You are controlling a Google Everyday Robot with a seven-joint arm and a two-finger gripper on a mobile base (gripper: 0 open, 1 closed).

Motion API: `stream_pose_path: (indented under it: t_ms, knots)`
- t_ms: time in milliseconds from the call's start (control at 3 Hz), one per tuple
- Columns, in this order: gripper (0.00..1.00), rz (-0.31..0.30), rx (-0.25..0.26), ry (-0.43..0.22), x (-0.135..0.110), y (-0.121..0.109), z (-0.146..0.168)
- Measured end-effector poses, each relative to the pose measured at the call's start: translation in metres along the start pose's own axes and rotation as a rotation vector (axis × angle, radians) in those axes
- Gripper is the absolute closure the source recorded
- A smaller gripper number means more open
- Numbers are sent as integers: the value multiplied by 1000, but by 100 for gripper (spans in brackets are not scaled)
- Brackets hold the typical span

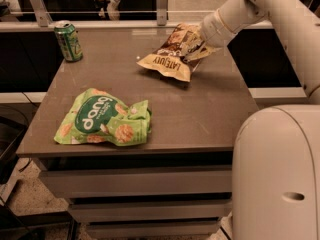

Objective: Pick brown chip bag

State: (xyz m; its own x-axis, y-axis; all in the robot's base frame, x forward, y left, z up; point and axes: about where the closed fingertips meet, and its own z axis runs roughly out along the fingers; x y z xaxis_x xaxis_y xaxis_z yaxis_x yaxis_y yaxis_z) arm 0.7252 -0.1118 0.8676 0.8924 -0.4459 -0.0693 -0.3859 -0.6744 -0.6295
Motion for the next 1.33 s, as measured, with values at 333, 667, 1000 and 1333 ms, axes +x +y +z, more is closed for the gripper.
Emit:
stream_pose_path:
  t_ms: [333,667,1000,1333]
  knots:
    - [100,5,49,8,2,-6,-24]
    - [100,6,121,15,3,-20,-51]
    - [100,10,205,14,4,-33,-78]
    - [100,4,289,11,1,-45,-106]
